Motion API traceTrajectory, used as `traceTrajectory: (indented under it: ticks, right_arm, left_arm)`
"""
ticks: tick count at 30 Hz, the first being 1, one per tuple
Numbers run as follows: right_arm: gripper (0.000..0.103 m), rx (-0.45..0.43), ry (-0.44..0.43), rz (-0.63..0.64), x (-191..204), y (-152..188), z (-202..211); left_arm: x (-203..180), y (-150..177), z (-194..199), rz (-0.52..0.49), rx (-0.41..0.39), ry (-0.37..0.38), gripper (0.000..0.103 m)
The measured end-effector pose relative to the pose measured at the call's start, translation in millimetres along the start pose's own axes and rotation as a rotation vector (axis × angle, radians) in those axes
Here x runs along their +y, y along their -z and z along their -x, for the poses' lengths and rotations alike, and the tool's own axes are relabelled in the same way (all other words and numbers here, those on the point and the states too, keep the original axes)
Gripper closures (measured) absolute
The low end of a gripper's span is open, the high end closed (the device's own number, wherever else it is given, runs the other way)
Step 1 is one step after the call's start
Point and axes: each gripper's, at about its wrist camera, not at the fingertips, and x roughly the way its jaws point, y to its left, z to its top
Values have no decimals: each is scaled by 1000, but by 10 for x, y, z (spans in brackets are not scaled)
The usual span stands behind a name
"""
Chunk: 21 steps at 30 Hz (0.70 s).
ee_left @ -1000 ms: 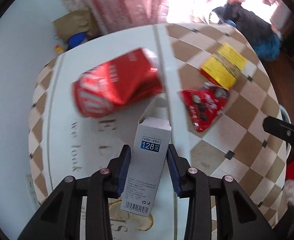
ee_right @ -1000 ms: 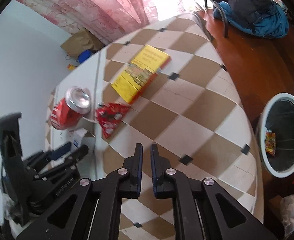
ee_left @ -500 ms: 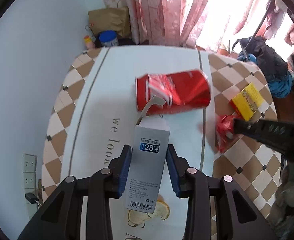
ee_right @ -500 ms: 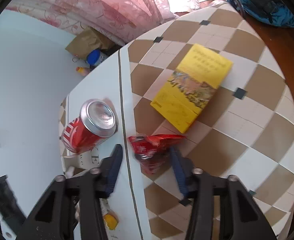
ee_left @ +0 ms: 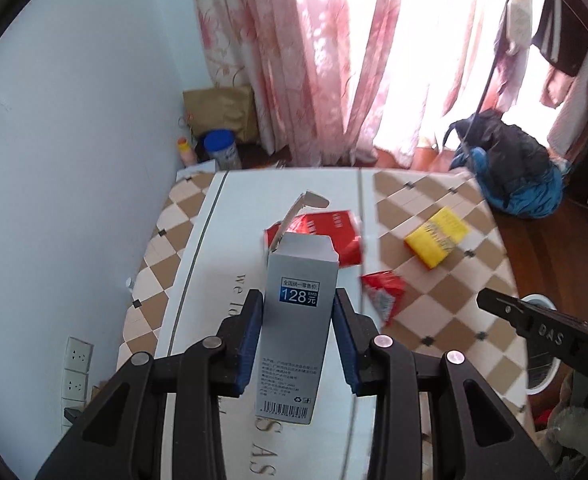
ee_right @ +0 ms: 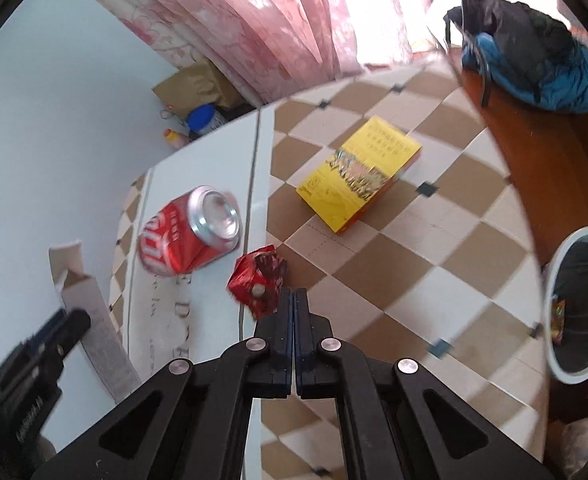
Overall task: Collect trash
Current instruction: 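Grasp the small white-and-blue box with the left tool while the right tool grasps the red candy wrapper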
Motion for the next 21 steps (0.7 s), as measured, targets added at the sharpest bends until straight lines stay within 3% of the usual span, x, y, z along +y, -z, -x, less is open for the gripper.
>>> traceTrajectory:
  ticks: [7, 11, 12, 15, 21]
  right_arm:
    - [103, -84, -67, 39, -50, 167, 739]
    - [101, -38, -131, 9, -40, 145, 772]
    - [97, -25, -117, 11, -27, 135, 739]
    - [57, 2, -88, 0, 4, 119, 548]
    - [55, 94, -37, -5, 144, -16, -178]
  left_arm:
    - [-243, 40, 501, -28, -93, -2, 72]
    - [-102, 166, 422, 5, -91, -68, 72]
    - [-37, 210, 357, 22, -78, -85, 72]
    - [197, 327, 112, 78, -30, -141, 72]
    - [581, 406, -387, 160, 47, -208, 72]
